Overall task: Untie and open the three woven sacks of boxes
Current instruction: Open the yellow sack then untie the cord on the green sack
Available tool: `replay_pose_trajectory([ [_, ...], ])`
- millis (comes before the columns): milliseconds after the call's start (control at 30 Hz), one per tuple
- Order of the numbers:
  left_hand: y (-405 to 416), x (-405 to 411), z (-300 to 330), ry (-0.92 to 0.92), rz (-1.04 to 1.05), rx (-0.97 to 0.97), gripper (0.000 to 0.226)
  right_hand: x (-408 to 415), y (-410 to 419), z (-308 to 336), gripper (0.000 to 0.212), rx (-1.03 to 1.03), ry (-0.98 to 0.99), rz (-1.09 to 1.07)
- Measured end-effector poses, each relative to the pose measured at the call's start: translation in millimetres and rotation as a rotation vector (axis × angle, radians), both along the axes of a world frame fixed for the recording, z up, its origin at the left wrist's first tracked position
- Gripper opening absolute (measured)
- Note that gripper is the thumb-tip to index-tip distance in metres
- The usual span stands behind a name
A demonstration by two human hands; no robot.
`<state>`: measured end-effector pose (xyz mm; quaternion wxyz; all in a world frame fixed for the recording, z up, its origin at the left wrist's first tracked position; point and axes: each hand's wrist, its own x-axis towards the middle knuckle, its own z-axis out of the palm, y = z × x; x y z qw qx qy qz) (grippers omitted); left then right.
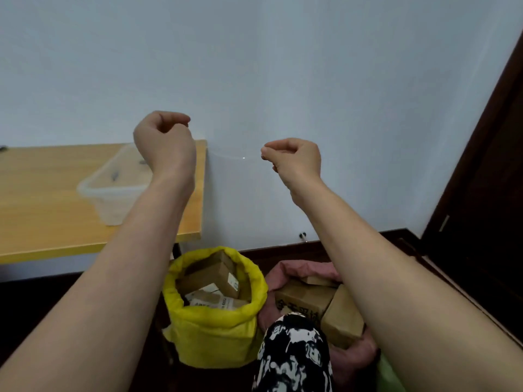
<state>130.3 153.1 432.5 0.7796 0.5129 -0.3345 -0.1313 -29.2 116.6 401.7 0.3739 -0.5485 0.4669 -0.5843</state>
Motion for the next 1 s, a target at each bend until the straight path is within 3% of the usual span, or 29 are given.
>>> replay_pose_trajectory([
  [300, 3, 80, 2, 0.067, 0.205, 0.045, 0.038, 106, -23, 11, 0.011, -0.073, 0.08, -0.004],
  [400, 0, 94, -2, 0.085, 0.244, 0.053, 0.036, 126, -29, 8, 0.007, -0.093, 0.207, 0.042],
  [500, -5, 94, -6, 0.082, 0.239, 0.063, 0.035, 133, -32, 5, 0.019, -0.109, 0.296, 0.103],
  [767, -25, 32, -11, 0.018, 0.099, 0.062, 0.035, 67, -45, -2, 0.02, -0.115, 0.271, -0.023],
  [1000, -60, -80, -42, -0.044, -0.121, 0.12, 0.033, -63, -58, -39, 0.021, -0.032, 0.271, -0.168],
])
